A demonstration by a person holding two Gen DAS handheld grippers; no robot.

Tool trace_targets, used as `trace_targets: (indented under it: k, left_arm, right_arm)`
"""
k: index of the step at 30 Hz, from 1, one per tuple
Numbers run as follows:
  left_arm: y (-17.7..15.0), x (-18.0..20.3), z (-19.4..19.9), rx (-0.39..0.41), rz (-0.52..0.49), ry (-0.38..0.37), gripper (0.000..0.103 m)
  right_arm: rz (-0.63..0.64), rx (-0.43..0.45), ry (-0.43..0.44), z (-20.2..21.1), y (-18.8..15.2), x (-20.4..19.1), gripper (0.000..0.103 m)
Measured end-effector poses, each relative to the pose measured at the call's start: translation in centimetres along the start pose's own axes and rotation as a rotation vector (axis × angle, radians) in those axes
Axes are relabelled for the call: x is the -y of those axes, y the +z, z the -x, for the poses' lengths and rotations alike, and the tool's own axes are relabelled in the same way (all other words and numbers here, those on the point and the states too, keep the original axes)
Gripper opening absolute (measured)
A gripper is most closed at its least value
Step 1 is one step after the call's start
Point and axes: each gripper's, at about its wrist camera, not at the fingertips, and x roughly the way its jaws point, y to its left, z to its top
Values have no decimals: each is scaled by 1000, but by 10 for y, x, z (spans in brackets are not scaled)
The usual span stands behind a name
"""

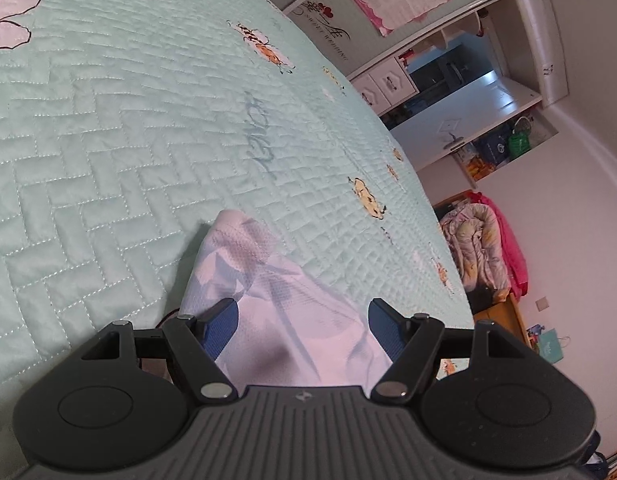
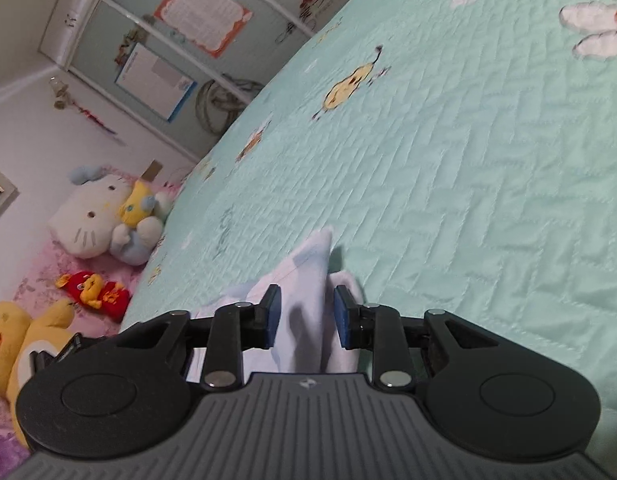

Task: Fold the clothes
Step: 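Lay the folded end down and open both grippers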

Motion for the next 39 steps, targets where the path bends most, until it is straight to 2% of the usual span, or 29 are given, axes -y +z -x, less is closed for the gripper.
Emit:
trace_targets:
  k: [1, 2, 4, 6, 10, 13, 15, 18, 20, 22, 25, 26, 28, 30, 32, 34, 37, 39]
  left_arm:
    - [0, 0, 0, 0, -8, -2, 74]
    - [-1, 1, -1, -1, -18, -3, 74]
    - [-1, 1, -4, -2, -33, -4, 74]
    - [-3, 0, -9, -6, -46, -1, 74]
    - [-6, 0, -14, 5, -65, 1, 74]
    - [-4, 2, -12, 9, -38, 7, 74]
    - [-2, 5, -2, 18, -21, 10, 74]
    - [-6, 17, 26, 48, -26, -47, 74]
    - [-15, 25, 47, 63, -30, -97, 75]
    - [-29, 27, 61, 57, -28, -118, 75]
    - [-52, 13, 62, 21, 13, -83, 75]
    - [-60, 5, 60, 7, 35, -60, 75]
    - [-73, -11, 55, -5, 86, -39, 70]
    - [-75, -12, 62, 23, 103, -42, 68]
    - [-76, -10, 72, 55, 117, -41, 69]
    - [-76, -7, 84, 82, 124, -45, 69]
    - [-89, 3, 110, 90, 99, -64, 71]
    - [-106, 7, 125, 58, 86, -55, 71]
  right_arm:
    - [15, 3, -4, 1, -2, -1, 11]
    - [28, 12, -10, 4, -4, -2, 3]
    - [45, 35, -22, 10, -7, -5, 0]
    - [61, 65, -41, 15, -8, -7, 0]
    - [51, 16, -62, 1, -9, 5, 0]
    - [30, 41, -72, 5, -9, 7, 0]
    - [12, 78, -70, 17, -13, 4, 7]
    - [-12, 141, -16, 45, -16, -4, 8]
    - [-22, 142, 50, 63, -23, -14, 8]
    - [-40, 100, 142, 72, -34, -26, 8]
    - [-64, 9, 189, 67, -55, -29, 10]
    - [-81, -11, 180, 64, -61, -24, 11]
    - [-66, -19, 90, 59, -70, -10, 15]
    - [-57, -9, 12, 59, -76, 2, 0]
    - [-91, 24, 15, 69, -79, 6, 0]
    - [-62, 54, 21, 85, -82, -5, 17]
    - [-35, 46, 83, 115, -94, -26, 19]
    - [-41, 12, 136, 135, -112, -34, 20]
